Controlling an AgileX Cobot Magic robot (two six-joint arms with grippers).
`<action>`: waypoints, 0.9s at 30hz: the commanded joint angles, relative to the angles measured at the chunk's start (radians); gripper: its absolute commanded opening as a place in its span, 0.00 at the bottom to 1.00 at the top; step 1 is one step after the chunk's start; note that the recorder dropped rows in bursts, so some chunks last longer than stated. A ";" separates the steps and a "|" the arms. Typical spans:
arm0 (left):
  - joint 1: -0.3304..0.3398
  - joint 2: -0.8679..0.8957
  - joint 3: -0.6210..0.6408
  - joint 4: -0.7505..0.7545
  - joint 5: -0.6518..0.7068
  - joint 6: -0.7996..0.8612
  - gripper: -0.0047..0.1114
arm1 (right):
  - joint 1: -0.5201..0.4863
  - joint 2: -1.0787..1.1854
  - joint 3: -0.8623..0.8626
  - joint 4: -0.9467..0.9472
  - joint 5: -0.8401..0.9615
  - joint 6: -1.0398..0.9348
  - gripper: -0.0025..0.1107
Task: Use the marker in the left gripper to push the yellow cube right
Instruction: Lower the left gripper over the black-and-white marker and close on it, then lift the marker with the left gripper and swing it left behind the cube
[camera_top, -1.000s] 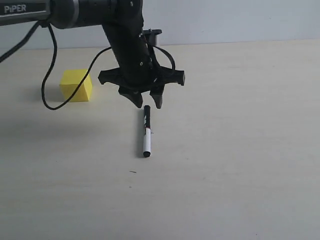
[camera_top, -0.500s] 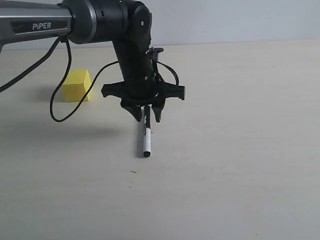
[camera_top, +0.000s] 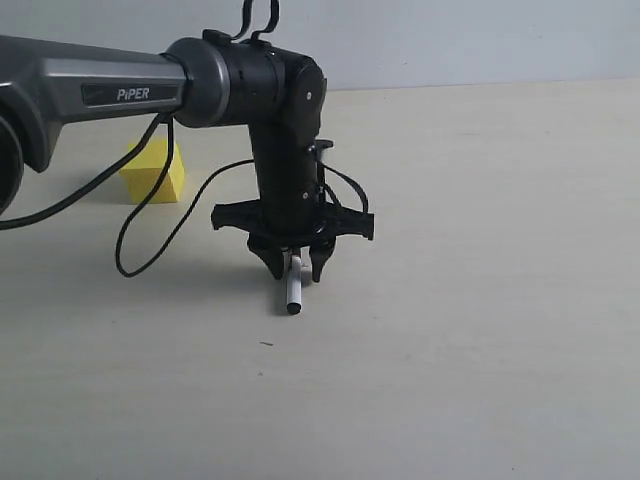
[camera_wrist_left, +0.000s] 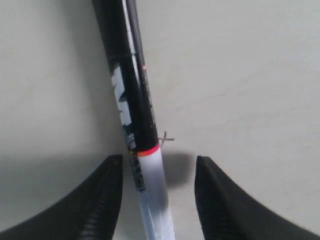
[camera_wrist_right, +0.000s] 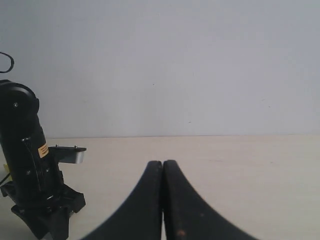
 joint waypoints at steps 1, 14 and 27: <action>-0.008 -0.004 0.008 0.029 -0.002 -0.037 0.44 | 0.001 -0.006 0.004 -0.001 -0.005 -0.003 0.02; -0.010 -0.008 0.008 0.027 -0.031 -0.012 0.04 | 0.001 -0.006 0.004 -0.001 -0.005 -0.003 0.02; -0.010 -0.287 0.008 0.026 0.028 0.536 0.04 | 0.001 -0.006 0.004 -0.001 -0.005 -0.003 0.02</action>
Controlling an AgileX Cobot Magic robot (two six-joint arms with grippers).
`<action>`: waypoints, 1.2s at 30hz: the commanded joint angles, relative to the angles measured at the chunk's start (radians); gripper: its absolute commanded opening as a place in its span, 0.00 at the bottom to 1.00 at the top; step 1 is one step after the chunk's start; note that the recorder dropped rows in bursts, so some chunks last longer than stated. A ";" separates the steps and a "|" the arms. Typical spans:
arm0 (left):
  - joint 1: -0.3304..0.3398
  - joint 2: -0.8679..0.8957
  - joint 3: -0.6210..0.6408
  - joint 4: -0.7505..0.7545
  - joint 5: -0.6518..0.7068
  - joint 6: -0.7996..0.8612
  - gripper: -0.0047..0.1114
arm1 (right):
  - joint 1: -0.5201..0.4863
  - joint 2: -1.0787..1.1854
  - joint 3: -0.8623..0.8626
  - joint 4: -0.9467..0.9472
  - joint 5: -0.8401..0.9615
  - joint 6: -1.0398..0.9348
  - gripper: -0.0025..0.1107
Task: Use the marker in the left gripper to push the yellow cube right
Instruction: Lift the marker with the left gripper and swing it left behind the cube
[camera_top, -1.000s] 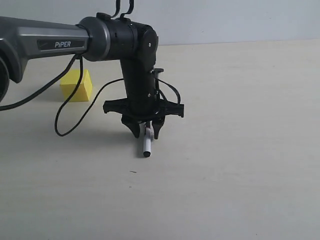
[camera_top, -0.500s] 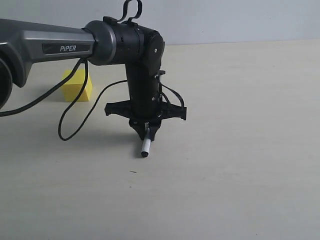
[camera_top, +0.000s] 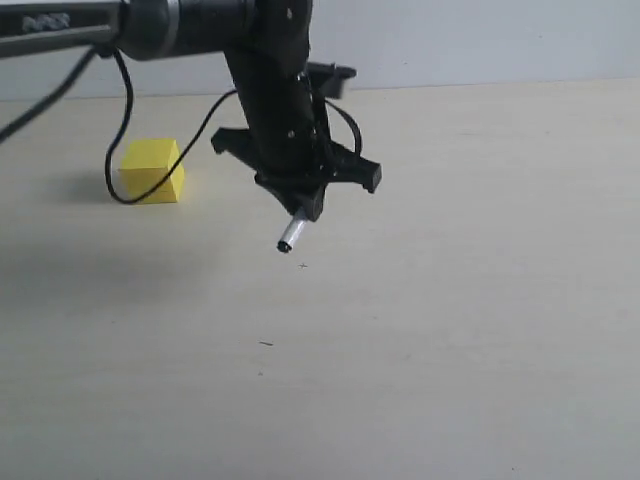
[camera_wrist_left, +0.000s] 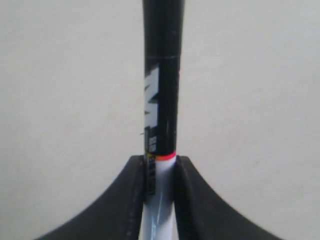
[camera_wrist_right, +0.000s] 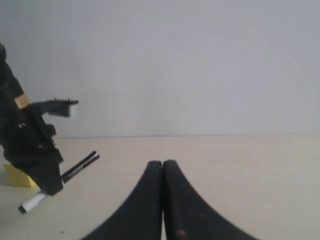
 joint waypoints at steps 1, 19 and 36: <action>-0.007 -0.121 0.000 0.005 0.074 0.281 0.04 | 0.001 -0.006 0.004 -0.001 -0.005 -0.003 0.02; 0.070 -0.263 0.013 0.154 0.119 0.929 0.04 | 0.001 -0.006 0.004 -0.001 -0.005 -0.003 0.02; 0.445 -0.262 0.057 0.263 0.000 1.240 0.04 | 0.001 -0.006 0.004 -0.001 -0.005 -0.003 0.02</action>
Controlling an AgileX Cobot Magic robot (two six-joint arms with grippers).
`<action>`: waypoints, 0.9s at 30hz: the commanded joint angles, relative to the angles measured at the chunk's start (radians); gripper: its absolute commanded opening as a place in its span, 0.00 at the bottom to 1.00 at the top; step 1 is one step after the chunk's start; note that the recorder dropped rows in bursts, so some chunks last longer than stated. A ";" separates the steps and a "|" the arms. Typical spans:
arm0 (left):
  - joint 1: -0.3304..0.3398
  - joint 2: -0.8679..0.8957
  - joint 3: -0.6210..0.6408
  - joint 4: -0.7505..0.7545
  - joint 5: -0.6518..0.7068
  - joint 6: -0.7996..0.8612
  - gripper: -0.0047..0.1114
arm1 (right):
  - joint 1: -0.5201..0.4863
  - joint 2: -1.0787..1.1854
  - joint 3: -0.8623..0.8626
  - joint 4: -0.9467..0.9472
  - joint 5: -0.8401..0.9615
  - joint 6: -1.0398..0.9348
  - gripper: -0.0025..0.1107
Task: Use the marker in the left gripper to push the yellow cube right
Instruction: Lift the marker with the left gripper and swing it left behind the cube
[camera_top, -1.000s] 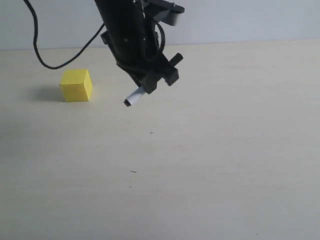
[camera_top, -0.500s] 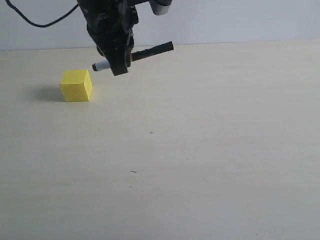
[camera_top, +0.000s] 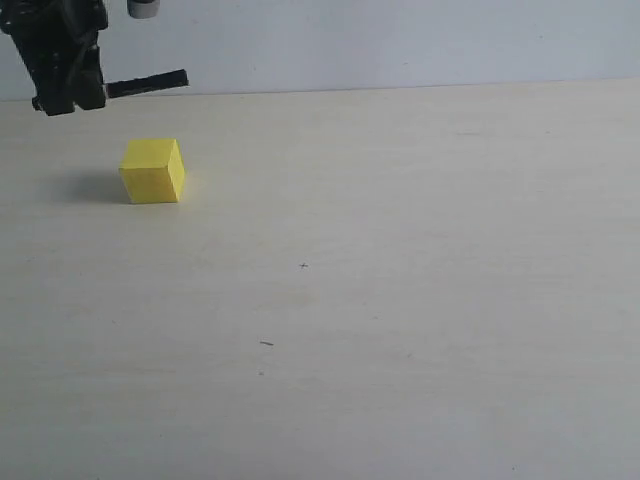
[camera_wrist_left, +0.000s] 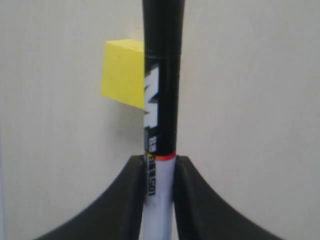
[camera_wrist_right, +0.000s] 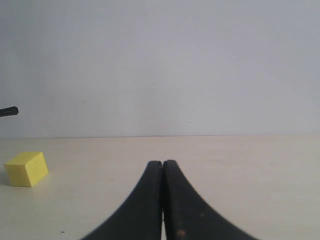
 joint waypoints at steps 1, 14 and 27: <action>0.064 -0.005 0.003 0.138 -0.115 -0.005 0.04 | 0.001 -0.006 0.004 -0.001 -0.005 -0.003 0.02; 0.275 0.135 0.003 0.014 -0.137 0.162 0.04 | 0.001 -0.006 0.004 -0.001 -0.005 -0.003 0.02; 0.323 0.270 -0.002 -0.021 -0.221 0.447 0.04 | 0.001 -0.006 0.004 -0.001 -0.005 -0.003 0.02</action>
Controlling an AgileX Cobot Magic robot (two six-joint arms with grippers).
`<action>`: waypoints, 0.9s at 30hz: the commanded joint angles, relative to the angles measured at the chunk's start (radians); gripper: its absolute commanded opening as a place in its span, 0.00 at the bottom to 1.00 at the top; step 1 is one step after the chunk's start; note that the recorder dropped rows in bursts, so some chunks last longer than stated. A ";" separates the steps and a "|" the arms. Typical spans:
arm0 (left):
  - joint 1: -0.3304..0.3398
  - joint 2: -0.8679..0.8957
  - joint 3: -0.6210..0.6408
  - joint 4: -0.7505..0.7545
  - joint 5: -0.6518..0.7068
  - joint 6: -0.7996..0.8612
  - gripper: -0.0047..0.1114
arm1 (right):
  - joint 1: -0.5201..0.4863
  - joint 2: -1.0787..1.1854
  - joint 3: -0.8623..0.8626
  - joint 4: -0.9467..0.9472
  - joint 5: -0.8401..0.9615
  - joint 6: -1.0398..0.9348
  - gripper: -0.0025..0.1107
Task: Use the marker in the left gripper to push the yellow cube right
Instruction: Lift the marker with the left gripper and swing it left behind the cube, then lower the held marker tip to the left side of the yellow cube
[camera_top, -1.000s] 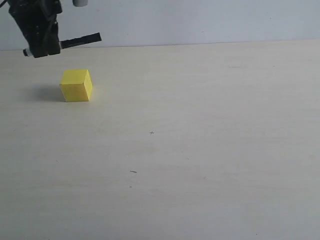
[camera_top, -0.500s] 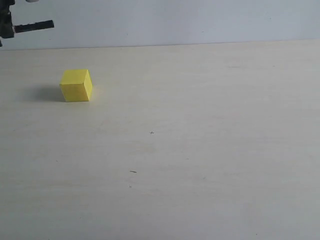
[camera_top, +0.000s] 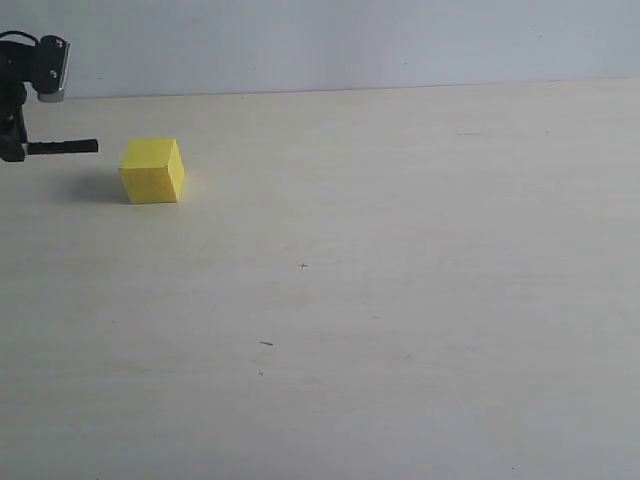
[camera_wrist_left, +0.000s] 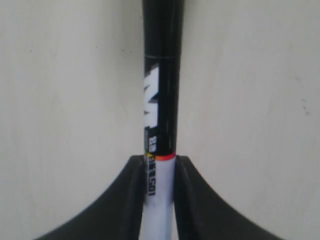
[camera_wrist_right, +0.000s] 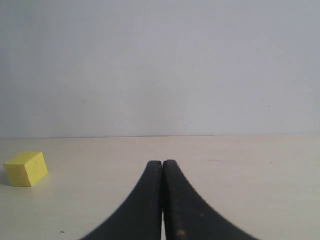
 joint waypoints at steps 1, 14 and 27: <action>0.013 0.037 -0.005 -0.015 -0.067 0.026 0.04 | 0.001 -0.006 0.004 -0.001 -0.005 -0.003 0.02; 0.017 0.029 -0.001 -0.097 0.181 -0.072 0.04 | 0.001 -0.006 0.004 -0.001 -0.005 -0.003 0.02; 0.019 0.029 -0.001 -0.097 -0.029 -0.069 0.04 | 0.001 -0.006 0.004 -0.001 -0.005 -0.003 0.02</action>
